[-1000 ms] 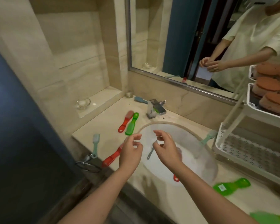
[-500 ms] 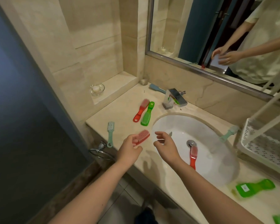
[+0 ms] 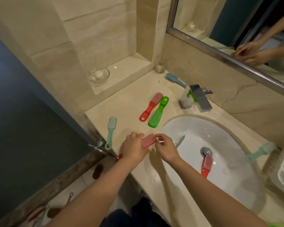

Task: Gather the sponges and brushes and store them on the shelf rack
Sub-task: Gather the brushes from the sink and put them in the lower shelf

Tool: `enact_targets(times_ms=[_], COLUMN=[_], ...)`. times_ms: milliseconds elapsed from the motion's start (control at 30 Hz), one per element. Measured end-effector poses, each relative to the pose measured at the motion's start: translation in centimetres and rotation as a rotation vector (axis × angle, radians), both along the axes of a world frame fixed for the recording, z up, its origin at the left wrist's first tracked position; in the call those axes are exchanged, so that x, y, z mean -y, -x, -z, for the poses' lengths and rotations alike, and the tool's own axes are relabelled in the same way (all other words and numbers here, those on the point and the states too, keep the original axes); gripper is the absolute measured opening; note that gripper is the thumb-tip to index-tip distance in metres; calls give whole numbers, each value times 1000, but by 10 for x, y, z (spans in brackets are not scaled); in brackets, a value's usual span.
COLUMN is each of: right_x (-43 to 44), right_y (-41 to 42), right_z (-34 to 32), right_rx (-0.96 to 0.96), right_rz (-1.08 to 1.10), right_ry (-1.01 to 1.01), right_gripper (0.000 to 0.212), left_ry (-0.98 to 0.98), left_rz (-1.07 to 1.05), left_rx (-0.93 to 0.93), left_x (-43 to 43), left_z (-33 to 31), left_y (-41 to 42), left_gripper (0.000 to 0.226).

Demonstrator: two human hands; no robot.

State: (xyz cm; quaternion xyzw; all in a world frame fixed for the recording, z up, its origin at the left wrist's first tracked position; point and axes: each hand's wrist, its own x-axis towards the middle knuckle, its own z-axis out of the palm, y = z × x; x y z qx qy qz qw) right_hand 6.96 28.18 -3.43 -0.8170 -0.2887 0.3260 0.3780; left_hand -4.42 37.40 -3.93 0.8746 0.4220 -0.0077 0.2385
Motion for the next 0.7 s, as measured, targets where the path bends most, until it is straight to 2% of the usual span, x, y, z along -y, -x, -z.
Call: enact_targets(times_ms=[100,233,333,400,500,600,700], right_x=[-6,-14,-16,-20,-39,-64,-90], right_y=[-5,-10,-13,-17,-30,-46,-62], right_z=[8,16,19,15,2,-10,-16], right_rx=[3,-11,-20,17,28,51,55], right_rz=[-19,-1,72,195,341,370,378], right_ry=[24,62,45,-35,-163,-215,-173], right_gripper=[36,40,29,19,20,20,19], left_ry=[-58,-78,-14,57,210,275,364], left_rz=[25,36,28,26,-37,-125,-248], left_rx=[-71,-77,-67,-19,86,168,291], left_x=[-3,-7,-13,-21,-39,-65,-92], left_z=[9,19,20,20,17,15,14], left_y=[-3,-4,-5,-5,-8,-23,-46], left_gripper=[56,43,41,35,29,32,32])
